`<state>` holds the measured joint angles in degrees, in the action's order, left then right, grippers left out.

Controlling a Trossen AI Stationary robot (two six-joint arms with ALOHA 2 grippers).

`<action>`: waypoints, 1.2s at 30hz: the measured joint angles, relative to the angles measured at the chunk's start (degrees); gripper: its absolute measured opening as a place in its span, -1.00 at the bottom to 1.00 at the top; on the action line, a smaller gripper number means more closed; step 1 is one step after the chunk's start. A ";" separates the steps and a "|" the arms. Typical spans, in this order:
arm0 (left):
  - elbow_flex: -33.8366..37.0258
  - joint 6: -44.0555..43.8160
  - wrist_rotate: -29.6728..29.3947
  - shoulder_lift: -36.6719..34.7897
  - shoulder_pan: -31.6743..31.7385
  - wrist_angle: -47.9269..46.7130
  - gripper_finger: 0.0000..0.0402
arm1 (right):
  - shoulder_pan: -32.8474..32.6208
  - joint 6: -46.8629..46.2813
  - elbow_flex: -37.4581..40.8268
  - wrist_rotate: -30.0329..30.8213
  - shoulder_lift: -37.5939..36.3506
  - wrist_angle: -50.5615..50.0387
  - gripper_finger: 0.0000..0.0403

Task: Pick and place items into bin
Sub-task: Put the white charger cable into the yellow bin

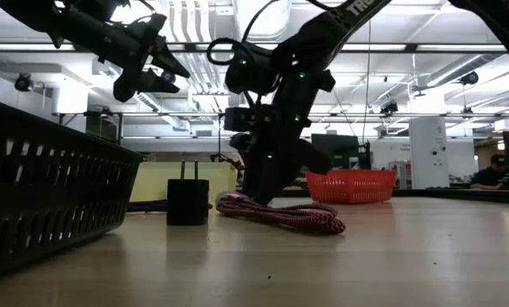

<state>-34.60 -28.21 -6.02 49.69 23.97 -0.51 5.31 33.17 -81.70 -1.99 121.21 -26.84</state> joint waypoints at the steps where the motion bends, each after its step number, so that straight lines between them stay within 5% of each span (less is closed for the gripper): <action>1: 0.04 -0.02 0.00 0.00 0.04 -0.01 -0.02 | 0.08 -0.82 -0.44 0.01 0.22 -0.25 -0.27; 13: 0.17 0.05 0.00 0.07 0.03 0.02 -0.02 | 0.46 -6.76 -2.44 -3.52 0.14 -10.47 -0.90; 22: 0.18 0.05 0.00 0.07 0.02 0.06 -0.02 | 1.68 -17.91 -2.28 -21.49 -1.16 -6.62 -0.91; 36: 0.23 0.09 0.02 0.02 0.00 0.02 -0.02 | 5.84 -28.39 -2.28 -30.37 -5.88 12.11 -0.92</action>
<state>-34.37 -28.12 -6.00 49.71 23.97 -0.49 11.16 4.78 -83.99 -32.36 115.33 -14.73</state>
